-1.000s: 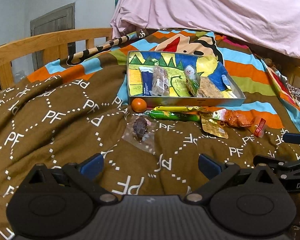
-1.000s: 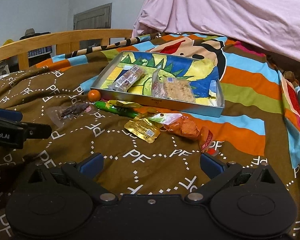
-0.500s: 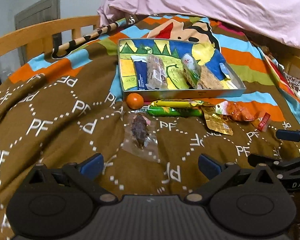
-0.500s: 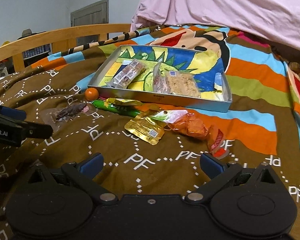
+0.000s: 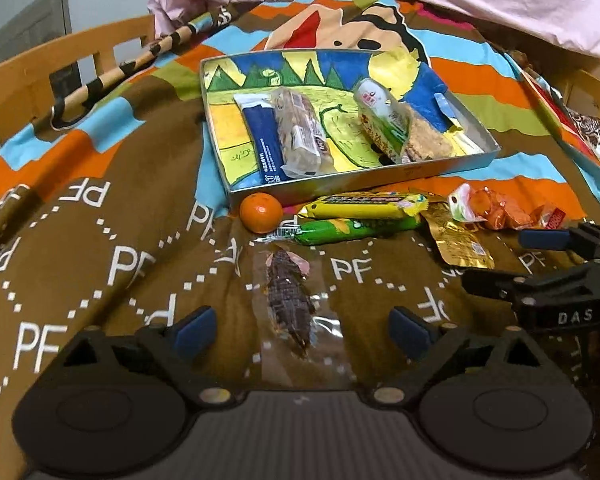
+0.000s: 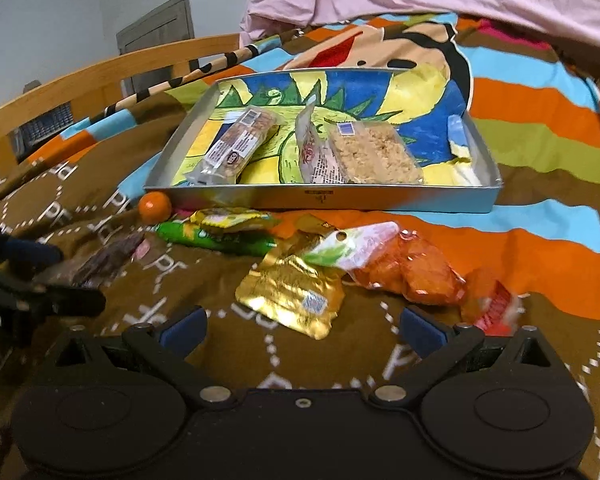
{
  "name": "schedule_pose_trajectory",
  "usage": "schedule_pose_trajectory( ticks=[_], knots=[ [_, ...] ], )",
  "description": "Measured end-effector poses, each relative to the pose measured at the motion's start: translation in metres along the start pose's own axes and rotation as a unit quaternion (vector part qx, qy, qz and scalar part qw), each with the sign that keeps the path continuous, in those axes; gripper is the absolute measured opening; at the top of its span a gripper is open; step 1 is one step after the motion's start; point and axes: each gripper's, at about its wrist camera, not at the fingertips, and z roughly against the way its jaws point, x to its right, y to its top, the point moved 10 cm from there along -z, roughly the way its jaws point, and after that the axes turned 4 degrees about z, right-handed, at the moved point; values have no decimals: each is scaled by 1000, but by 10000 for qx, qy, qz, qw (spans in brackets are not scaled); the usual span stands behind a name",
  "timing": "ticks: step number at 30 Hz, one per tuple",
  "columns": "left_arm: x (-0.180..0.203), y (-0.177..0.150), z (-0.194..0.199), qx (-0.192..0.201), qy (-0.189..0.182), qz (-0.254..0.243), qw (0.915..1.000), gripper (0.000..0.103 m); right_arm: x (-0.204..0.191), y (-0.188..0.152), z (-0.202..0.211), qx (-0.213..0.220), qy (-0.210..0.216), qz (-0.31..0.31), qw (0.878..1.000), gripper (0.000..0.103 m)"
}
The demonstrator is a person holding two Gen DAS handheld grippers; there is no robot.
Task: Organize snacks
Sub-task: 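Grasp the clear jerky packet with the left tool while the right tool grasps the gold foil packet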
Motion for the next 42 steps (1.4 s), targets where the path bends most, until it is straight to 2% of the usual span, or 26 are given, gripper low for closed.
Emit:
schedule_pose_trajectory(
  ticks=[3, 9, 15, 17, 19, 25, 31, 33, 35, 40, 42],
  knots=[
    [-5, 4, -6, -69, -61, 114, 9999, 80, -3, 6, -11, -29, 63, -124, 9999, 102],
    [-12, 9, -24, -303, 100, 340, 9989, 69, -2, 13, -35, -164, -12, -556, 9983, 102],
    [-10, 10, -28, -344, 304, 320, 9984, 52, -1, 13, -43, -199, -237, -584, 9978, 90],
    [-8, 9, -26, -346, 314, 225, 9987, 48, -1, 11, -42, -198, -326, -498, 9980, 77],
    [-5, 7, -24, -333, 370, 136, 9987, 47, -2, 9, -41, -200, -316, -423, 9984, 71],
    [-1, 4, -13, -416, 350, 322, 9980, 46, -4, 3, -31, -258, -211, -351, 9988, 63],
    [9, -11, 9, -488, 315, 476, 9972, 46, -12, -11, 0, -355, 63, -119, 9993, 58],
    [10, -16, 14, -498, 338, 469, 9971, 46, -16, -13, 10, -351, 106, 52, 9993, 58],
    [11, -19, 16, -506, 380, 407, 9972, 47, -19, -13, 14, -319, 196, 115, 9992, 66],
    [10, -16, 11, -564, 393, 437, 9967, 52, -15, -6, 5, -347, 269, -323, 9985, 79],
    [8, -15, 8, -540, 418, 471, 9966, 52, -14, -4, -3, -403, 220, -447, 9979, 80]
  ],
)
